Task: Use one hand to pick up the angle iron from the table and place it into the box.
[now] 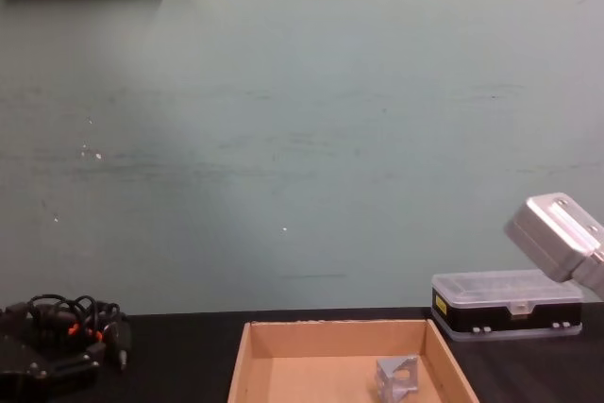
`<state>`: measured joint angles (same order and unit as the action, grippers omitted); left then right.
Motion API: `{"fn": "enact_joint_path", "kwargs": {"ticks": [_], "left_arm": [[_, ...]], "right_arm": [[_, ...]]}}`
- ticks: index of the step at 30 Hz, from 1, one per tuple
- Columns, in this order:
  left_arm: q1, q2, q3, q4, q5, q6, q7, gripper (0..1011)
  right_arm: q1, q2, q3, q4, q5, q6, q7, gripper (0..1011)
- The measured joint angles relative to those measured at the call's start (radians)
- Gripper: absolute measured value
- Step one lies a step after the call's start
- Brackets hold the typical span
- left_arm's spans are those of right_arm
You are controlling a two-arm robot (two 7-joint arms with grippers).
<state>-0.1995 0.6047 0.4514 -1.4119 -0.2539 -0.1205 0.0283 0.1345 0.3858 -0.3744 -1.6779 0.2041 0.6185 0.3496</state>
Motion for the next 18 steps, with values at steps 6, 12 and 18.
{"fn": "enact_joint_path", "kwargs": {"ticks": [6, 12, 18], "left_arm": [[0.000, 0.000, 0.000, 0.000, 0.000, 0.000, 0.000, 1011], [0.000, 0.000, 0.000, 0.000, 0.000, 0.000, 0.000, 1011], [0.000, 0.000, 0.000, 0.000, 0.000, 0.000, 0.000, 1011]], "right_arm": [[0.000, 0.000, 0.000, -0.001, 0.000, 0.001, 0.000, 842], [-0.001, 0.001, 0.001, -0.002, 0.000, 0.001, -0.001, 656], [-0.002, 0.002, 0.001, -0.003, 0.000, 0.002, -0.001, 486]]}}
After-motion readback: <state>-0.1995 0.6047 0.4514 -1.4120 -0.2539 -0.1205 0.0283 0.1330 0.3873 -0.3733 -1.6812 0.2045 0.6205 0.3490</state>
